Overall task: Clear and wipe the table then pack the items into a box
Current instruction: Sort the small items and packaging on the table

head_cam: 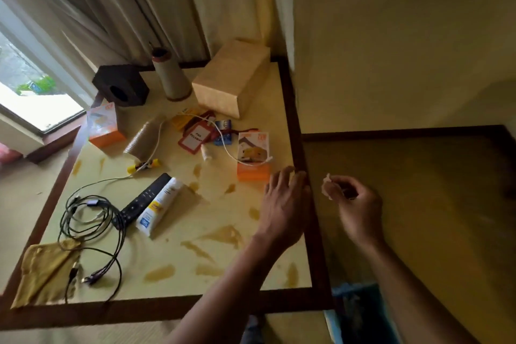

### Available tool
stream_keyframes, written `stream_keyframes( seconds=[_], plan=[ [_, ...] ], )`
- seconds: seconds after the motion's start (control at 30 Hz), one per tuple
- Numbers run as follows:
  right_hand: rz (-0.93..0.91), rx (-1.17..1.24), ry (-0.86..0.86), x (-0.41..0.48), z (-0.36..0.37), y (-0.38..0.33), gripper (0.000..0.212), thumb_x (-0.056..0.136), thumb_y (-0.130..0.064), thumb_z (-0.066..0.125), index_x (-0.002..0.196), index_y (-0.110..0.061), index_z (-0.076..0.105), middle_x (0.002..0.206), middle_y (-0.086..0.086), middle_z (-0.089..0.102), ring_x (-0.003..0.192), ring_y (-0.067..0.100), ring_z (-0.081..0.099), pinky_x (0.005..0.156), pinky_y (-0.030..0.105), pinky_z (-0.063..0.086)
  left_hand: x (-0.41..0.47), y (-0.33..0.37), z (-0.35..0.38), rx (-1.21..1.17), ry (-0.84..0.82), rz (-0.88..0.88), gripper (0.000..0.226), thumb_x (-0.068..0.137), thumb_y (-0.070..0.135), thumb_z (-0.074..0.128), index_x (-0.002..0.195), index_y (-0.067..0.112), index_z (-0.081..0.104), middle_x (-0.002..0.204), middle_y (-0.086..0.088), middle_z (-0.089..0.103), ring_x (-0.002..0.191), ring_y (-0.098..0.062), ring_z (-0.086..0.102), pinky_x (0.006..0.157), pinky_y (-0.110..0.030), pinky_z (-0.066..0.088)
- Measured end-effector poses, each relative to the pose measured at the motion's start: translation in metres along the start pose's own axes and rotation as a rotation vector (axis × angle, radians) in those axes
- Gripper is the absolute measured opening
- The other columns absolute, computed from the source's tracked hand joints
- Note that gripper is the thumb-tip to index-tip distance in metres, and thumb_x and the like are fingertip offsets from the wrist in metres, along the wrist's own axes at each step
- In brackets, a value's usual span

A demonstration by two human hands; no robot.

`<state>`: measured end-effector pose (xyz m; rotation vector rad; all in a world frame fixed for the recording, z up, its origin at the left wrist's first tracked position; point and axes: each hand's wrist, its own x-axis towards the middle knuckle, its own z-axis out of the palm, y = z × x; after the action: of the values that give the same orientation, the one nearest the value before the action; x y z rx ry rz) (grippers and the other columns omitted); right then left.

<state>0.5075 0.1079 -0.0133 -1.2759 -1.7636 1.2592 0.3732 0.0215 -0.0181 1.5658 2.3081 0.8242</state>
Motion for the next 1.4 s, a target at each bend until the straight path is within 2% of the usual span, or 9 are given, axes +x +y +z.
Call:
stream_keyframes(
  seconds=[0.27,0.47,0.57,0.63,0.73,0.83,1.07,1.17,1.4],
  plan=[
    [0.279,-0.02,0.156,-0.096,-0.144,0.184,0.003,0.089,-0.026,0.077,0.092,-0.026,0.077,0.084,-0.015,0.075,0.078,-0.001,0.07,0.063,0.011,0.052,-0.108,0.12,0.176,-0.293,-0.179,-0.128,0.019,0.103,0.022,0.048,0.113,0.017,0.062,0.111,0.002,0.058,0.097,-0.016,0.056,0.079,-0.038,0.054],
    [0.601,-0.084,0.132,-0.152,-0.164,0.35,0.007,0.088,-0.026,0.077,0.082,-0.025,0.073,0.076,-0.008,0.073,0.077,0.015,0.071,0.061,0.026,0.053,-0.172,0.106,0.321,-0.389,-0.411,-0.506,0.015,0.102,0.018,0.05,0.096,0.016,0.063,0.101,-0.002,0.067,0.089,-0.019,0.065,0.077,-0.045,0.058],
    [0.652,-0.104,0.113,-0.167,-0.15,0.427,0.011,0.085,-0.017,0.078,0.078,-0.024,0.073,0.071,-0.012,0.07,0.072,0.01,0.068,0.055,0.009,0.045,-0.195,0.075,0.39,-0.432,-0.443,-0.759,0.019,0.096,0.006,0.055,0.088,0.023,0.054,0.103,-0.006,0.066,0.097,-0.027,0.065,0.082,-0.042,0.057],
    [0.653,-0.148,0.106,-0.169,-0.137,0.471,0.005,0.083,-0.014,0.079,0.081,-0.017,0.076,0.069,-0.014,0.067,0.068,0.004,0.065,0.054,0.006,0.044,-0.207,0.049,0.429,-0.382,-0.477,-0.802,0.013,0.098,0.011,0.055,0.107,0.021,0.054,0.112,-0.004,0.061,0.107,-0.024,0.063,0.083,-0.038,0.054],
    [0.687,-0.18,0.093,-0.17,-0.113,0.545,0.007,0.082,-0.013,0.08,0.089,-0.011,0.079,0.077,-0.006,0.073,0.077,0.013,0.071,0.069,0.02,0.054,-0.222,0.006,0.492,-0.273,-0.531,-0.902,0.045,0.103,0.025,0.051,0.144,0.013,0.039,0.131,-0.01,0.049,0.121,-0.027,0.053,0.083,-0.034,0.039],
    [0.718,-0.225,0.079,-0.169,-0.091,0.603,0.012,0.082,-0.015,0.082,0.091,-0.008,0.081,0.085,0.003,0.078,0.08,0.014,0.068,0.076,0.023,0.047,-0.233,-0.032,0.542,-0.233,-0.541,-0.992,0.052,0.103,0.033,0.049,0.144,0.007,0.033,0.141,-0.018,0.047,0.125,-0.037,0.053,0.083,-0.037,0.041],
    [0.801,-0.315,0.026,-0.151,-0.06,0.66,0.019,0.09,-0.008,0.067,0.105,-0.005,0.078,0.106,0.015,0.076,0.106,0.03,0.068,0.085,0.022,0.039,-0.245,-0.071,0.592,-0.235,-0.47,-0.895,0.013,0.104,0.022,0.046,0.115,0.026,0.041,0.095,0.006,0.059,0.074,-0.01,0.057,0.054,-0.025,0.041],
    [0.812,-0.338,-0.053,-0.149,-0.049,0.66,0.034,0.088,-0.005,0.063,0.121,-0.006,0.072,0.121,0.019,0.07,0.12,0.036,0.061,0.097,0.03,0.043,-0.247,-0.072,0.593,-0.211,-0.485,-0.845,0.012,0.105,0.024,0.048,0.114,0.025,0.04,0.087,0.013,0.057,0.07,0.001,0.054,0.049,-0.019,0.039],
    [0.65,-0.265,-0.063,-0.158,-0.069,0.571,0.041,0.095,-0.015,0.061,0.135,-0.009,0.059,0.134,0.01,0.063,0.128,0.027,0.056,0.103,0.03,0.04,-0.224,-0.03,0.527,-0.291,-0.535,-0.796,0.017,0.104,0.017,0.046,0.094,0.03,0.051,0.091,0.004,0.064,0.076,-0.009,0.063,0.057,-0.026,0.052]
  ],
)
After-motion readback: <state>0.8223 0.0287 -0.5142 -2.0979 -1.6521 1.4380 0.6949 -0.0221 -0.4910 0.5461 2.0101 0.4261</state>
